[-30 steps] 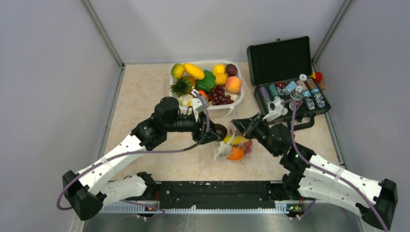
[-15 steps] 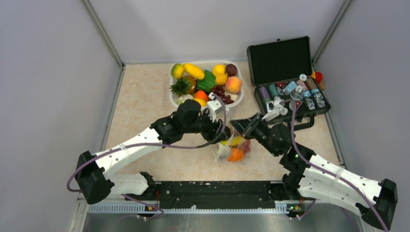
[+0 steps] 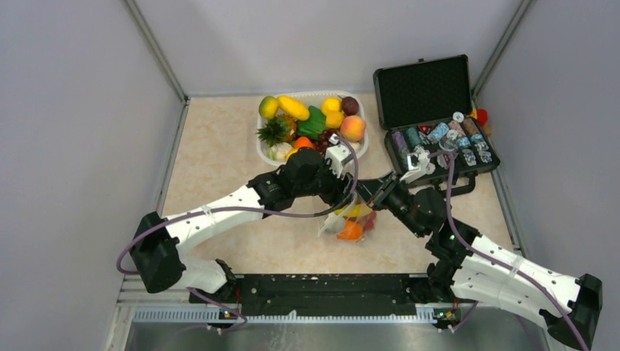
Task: Place the food in the zip-top bag and seal the zipper
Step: Place the fake fruit in the zipper food storage bag.
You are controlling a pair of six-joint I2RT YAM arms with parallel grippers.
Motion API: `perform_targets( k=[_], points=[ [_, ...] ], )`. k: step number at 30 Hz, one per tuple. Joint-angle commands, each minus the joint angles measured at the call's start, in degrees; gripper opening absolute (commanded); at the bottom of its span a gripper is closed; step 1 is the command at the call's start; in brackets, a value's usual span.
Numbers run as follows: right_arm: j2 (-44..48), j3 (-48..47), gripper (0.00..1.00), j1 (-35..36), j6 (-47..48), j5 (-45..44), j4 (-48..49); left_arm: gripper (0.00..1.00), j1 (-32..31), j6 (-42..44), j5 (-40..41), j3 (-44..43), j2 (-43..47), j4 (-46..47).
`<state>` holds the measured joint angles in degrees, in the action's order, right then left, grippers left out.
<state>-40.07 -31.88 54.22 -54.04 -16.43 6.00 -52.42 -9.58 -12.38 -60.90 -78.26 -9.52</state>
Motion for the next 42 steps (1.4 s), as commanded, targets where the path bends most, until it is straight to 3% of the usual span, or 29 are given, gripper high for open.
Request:
perform_targets(
  k=[1,5,12,23,29,31,35,38,41,42],
  points=[
    [1.53,-0.88,0.00,0.36,-0.08,-0.34,3.70,0.62,-0.47,-1.08,5.37,0.86,0.21,7.56],
    [2.28,-0.33,0.00,0.36,-0.76,-1.82,2.89,0.72,-0.49,-1.88,3.93,1.91,0.31,9.08],
    [5.17,1.47,0.00,0.40,-3.33,-5.42,0.15,0.77,-0.49,-2.77,-0.11,2.30,1.02,11.30],
    [6.20,1.65,0.00,0.37,-4.54,-7.05,-2.56,0.68,-0.49,0.45,-2.92,0.26,2.16,4.36],
    [8.73,2.77,0.00,0.41,5.11,2.59,11.13,0.65,-0.49,2.84,-0.76,-0.91,4.67,1.33],
    [9.66,2.61,0.00,0.38,5.29,0.25,8.94,0.65,-0.49,3.09,-0.39,-0.87,6.01,0.87],
    [12.16,0.80,0.00,0.36,-1.64,-12.41,-7.30,0.67,-0.49,4.46,-2.53,0.32,10.43,3.21],
    [15.66,0.51,0.00,0.44,-4.11,-15.02,-11.54,0.70,-0.40,5.63,-0.21,-0.23,13.94,2.49],
    [19.50,1.94,0.00,0.37,1.78,-11.35,-6.51,0.72,-0.40,6.09,8.86,0.37,17.56,2.66],
    [19.95,1.04,0.00,0.42,2.70,-10.78,-7.29,0.77,-0.40,6.33,12.72,1.02,18.63,3.50]
  ],
)
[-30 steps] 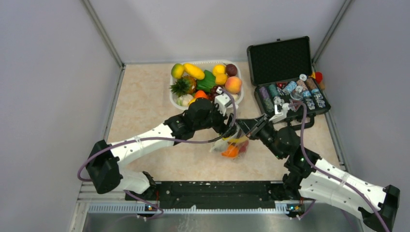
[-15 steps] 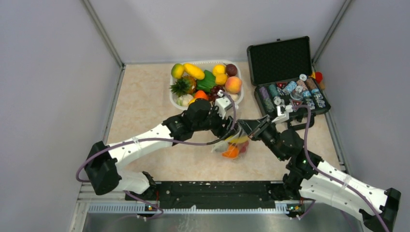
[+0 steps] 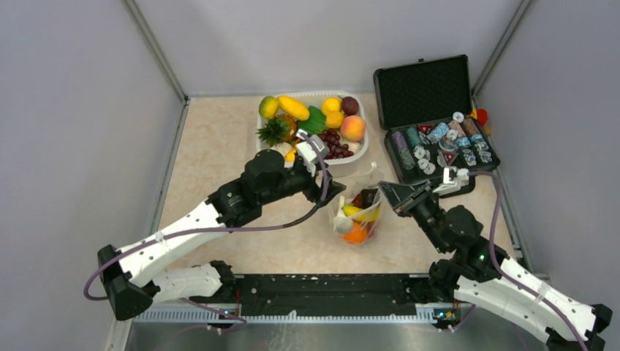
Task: Place the food in the zip-top bag and seal the zipper
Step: Place the fake fruit in the zipper food storage bag, then pick up the fake fruit from the zipper food storage bag.
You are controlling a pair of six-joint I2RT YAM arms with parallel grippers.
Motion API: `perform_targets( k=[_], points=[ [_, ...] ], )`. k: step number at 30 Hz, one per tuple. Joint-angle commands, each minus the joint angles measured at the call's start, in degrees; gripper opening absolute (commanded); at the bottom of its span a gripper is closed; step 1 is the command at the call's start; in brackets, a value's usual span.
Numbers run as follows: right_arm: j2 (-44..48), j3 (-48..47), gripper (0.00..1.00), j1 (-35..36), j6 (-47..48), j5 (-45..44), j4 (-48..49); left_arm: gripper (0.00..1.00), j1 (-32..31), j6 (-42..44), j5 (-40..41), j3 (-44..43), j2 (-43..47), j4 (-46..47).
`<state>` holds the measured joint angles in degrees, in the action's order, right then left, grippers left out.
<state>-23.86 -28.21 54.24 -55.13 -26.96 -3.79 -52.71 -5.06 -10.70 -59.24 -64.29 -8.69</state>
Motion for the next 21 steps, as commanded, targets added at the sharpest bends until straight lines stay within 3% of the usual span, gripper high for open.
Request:
perform_targets(
  k=[1,3,6,9,11,16,18,21],
  points=[
    [3.76,-3.51,0.00,0.35,3.77,-0.66,0.32,0.81,0.01,1.85,14.60,0.06,5.50,3.42],
    [3.13,-5.33,0.00,0.34,2.09,-2.96,-4.88,0.83,0.74,2.35,18.16,0.72,6.06,4.10],
    [2.79,-5.35,0.00,0.37,3.68,0.47,-1.47,0.87,2.49,1.17,19.79,-0.52,4.87,2.57],
    [0.75,-5.16,0.00,0.40,1.54,-3.20,-4.43,0.89,4.76,-0.77,19.52,-0.37,3.75,3.98],
    [-1.79,-7.42,0.00,0.36,0.03,-2.59,-8.75,0.90,7.10,-2.57,17.08,-0.80,2.53,4.39],
    [-2.97,-5.26,0.00,0.35,7.28,7.66,6.41,0.92,13.24,-6.34,11.78,-2.20,0.75,4.54],
    [-3.92,-6.14,0.00,0.34,7.80,6.62,4.60,0.96,15.46,-5.92,6.61,-3.16,-0.67,6.00],
    [-6.51,-7.04,0.00,0.39,2.27,-0.61,-5.63,0.96,17.63,-6.30,4.33,-7.67,-4.55,3.40]
  ],
)
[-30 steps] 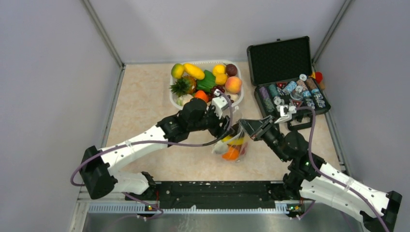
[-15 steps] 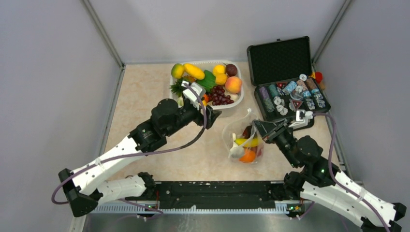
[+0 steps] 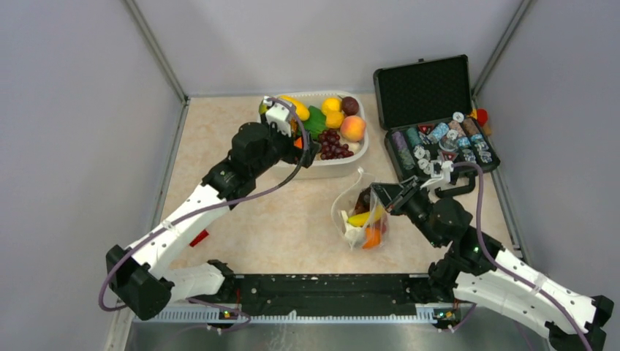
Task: Place the food in the zip-top bag and seal the zipper
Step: Pick up the fake fruit from the zipper food storage bag.
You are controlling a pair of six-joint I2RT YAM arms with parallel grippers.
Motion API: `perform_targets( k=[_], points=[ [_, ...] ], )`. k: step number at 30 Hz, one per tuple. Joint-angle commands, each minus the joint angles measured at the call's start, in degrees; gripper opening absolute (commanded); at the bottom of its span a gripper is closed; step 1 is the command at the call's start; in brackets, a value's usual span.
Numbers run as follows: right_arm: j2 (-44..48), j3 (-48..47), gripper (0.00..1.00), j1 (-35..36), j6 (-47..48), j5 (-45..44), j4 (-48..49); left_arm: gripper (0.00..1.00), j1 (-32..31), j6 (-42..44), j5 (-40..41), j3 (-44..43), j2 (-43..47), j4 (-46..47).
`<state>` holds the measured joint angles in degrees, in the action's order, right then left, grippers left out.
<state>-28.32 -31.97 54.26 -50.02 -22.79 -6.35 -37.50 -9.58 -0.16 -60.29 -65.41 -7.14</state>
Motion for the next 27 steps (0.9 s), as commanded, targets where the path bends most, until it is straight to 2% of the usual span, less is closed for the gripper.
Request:
perform_targets(
  k=[1,3,5,7,11,13,17,19,23,27],
  points=[
    [-3.00,-3.77,0.00,0.39,-4.90,-6.39,-6.29,0.95,3.17,-2.22,-6.36,-7.47,-4.61,1.55],
    [-2.96,-4.25,0.00,0.34,-2.50,-2.97,-3.79,0.95,4.62,-3.70,-6.45,-8.27,-6.05,2.78],
    [-0.86,-2.07,0.00,0.32,1.84,3.50,6.36,0.95,6.11,-4.63,-7.78,-8.42,-7.06,4.84],
    [1.67,-0.31,0.00,0.33,4.05,5.87,13.09,0.97,7.07,-4.64,-9.99,-9.83,-8.76,5.54],
    [3.82,-3.21,0.00,0.33,4.58,-0.86,3.98,0.96,7.94,-3.19,-13.52,-16.19,-15.35,2.00],
    [4.27,-3.92,0.00,0.32,2.96,-3.67,-0.12,0.96,8.25,-3.11,-12.62,-17.96,-18.53,2.12],
    [5.70,-1.55,0.00,0.37,1.24,-3.60,0.94,0.96,9.95,-4.77,-13.75,-23.72,-26.07,0.72],
    [5.90,-0.69,0.00,0.32,0.71,-3.55,1.21,0.92,10.89,-6.70,-15.52,-28.35,-30.57,-1.22],
    [5.69,-0.98,0.00,0.39,0.19,-3.86,0.10,0.89,11.27,-9.80,-14.25,-32.13,-37.62,1.44],
    [5.68,-1.49,0.00,0.32,-0.22,-4.13,-0.90,0.88,11.49,-10.77,-15.77,-38.39,-44.13,0.11]
  ],
)
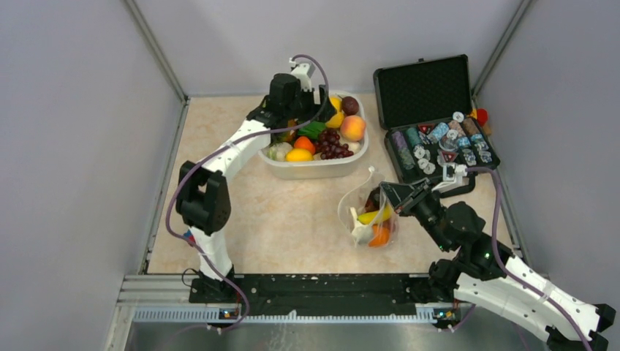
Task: Place the food in the zip-top bag and seal the zipper
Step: Pick up the fake fruit from the zipper food storage bag.
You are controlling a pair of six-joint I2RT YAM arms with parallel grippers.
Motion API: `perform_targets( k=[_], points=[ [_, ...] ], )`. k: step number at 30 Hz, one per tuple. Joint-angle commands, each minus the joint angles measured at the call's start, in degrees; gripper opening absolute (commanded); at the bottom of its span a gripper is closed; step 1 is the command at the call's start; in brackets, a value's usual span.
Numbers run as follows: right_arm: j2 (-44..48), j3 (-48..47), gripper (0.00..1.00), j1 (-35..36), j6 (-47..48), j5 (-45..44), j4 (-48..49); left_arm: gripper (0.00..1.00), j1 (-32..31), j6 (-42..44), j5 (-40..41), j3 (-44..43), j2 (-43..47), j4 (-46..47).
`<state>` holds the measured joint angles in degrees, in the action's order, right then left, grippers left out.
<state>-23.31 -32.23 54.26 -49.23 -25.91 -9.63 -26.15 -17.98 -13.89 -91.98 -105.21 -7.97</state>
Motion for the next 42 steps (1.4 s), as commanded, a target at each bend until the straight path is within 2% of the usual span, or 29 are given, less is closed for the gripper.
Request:
perform_targets(
  k=[1,10,14,20,23,28,32,38,42],
  points=[
    [0.65,-1.30,0.00,0.34,-1.08,-0.99,2.12,0.87,0.15,-2.38,-3.39,-7.33,-5.55,1.56],
    [0.67,-0.64,0.00,0.32,-2.75,-1.37,1.65,0.87,-0.25,-4.58,1.64,-9.84,-11.25,1.48],
    [0.60,-0.85,0.00,0.32,-2.86,-1.38,1.68,0.80,-0.86,-4.87,2.02,-12.28,-14.41,0.70],
    [0.50,-1.51,0.00,0.38,-3.19,-1.38,0.28,0.79,-2.81,-3.13,2.65,-12.07,-16.21,-0.20],
    [0.50,-1.31,0.00,0.33,-3.55,-1.29,0.22,0.77,-3.00,-4.21,2.63,-8.51,-15.20,1.48],
    [0.35,-0.99,0.00,0.34,-3.72,-0.87,0.87,0.55,-3.37,-5.18,4.13,-4.44,-12.56,4.21],
    [0.09,-0.84,0.00,0.32,-4.06,-0.78,1.07,0.48,-3.37,-4.73,4.87,-2.61,-9.62,5.90],
    [-0.44,-0.67,0.00,0.36,-4.52,-0.03,0.96,0.48,-3.29,-2.94,7.47,2.07,-2.69,9.81],
    [-0.55,0.02,0.00,0.33,-5.20,0.21,1.50,0.49,-3.21,-0.66,10.08,4.02,0.95,8.95]
  ],
)
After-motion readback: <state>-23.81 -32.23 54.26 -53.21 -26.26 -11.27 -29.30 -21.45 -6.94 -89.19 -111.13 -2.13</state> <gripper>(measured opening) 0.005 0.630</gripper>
